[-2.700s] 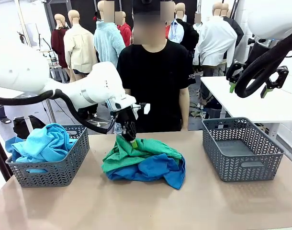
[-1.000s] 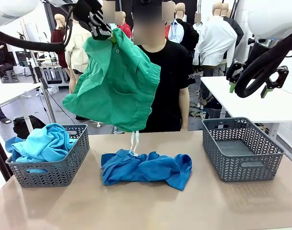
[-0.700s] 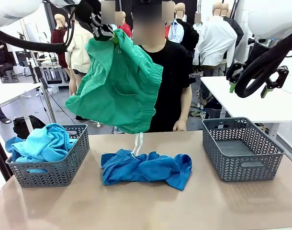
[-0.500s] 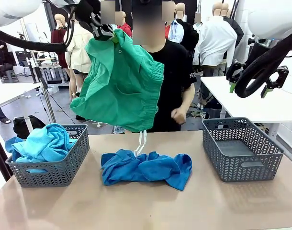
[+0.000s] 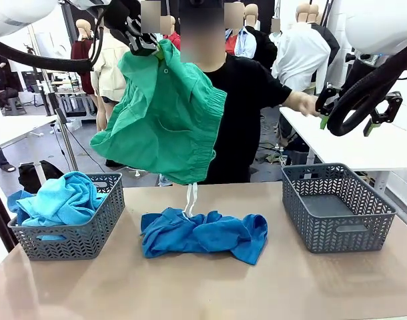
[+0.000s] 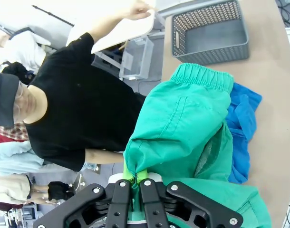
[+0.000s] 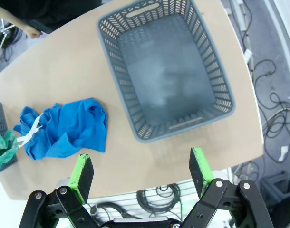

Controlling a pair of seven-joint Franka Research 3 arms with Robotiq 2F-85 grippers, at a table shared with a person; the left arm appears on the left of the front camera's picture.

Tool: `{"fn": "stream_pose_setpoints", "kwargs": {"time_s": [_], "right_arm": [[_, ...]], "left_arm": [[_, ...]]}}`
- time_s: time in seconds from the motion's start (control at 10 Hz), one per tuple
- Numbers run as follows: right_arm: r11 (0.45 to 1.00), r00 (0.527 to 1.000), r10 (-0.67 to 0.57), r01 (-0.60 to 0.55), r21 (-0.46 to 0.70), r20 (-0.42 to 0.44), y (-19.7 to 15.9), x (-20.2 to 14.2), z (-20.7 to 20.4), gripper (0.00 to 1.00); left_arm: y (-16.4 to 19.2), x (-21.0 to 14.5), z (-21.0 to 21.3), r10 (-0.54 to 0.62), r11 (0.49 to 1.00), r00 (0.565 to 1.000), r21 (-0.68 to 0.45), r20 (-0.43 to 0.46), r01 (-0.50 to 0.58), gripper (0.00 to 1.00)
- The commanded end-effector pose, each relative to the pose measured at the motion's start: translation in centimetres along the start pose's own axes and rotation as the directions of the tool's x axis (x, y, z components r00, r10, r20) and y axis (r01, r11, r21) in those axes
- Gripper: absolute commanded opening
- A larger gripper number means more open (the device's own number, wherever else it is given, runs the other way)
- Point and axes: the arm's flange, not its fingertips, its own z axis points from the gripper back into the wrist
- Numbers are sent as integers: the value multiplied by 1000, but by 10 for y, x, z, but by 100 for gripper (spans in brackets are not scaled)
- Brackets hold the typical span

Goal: Sort the tops and bottoms.
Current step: Sort the clothes according to human instructions.

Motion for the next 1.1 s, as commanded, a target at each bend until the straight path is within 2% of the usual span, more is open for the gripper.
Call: {"fn": "stream_pose_setpoints", "kwargs": {"time_s": [0.0, 1.0], "right_arm": [[1000, 1000, 13, -12, 17, -15, -1, 0, -1, 100], [1000, 1000, 13, -12, 17, -15, -1, 0, -1, 100]], "left_arm": [[2, 1, 3, -1, 1000, 1000, 13, -10, 1, 0], [2, 1, 3, -1, 1000, 1000, 13, -10, 1, 0]]}}
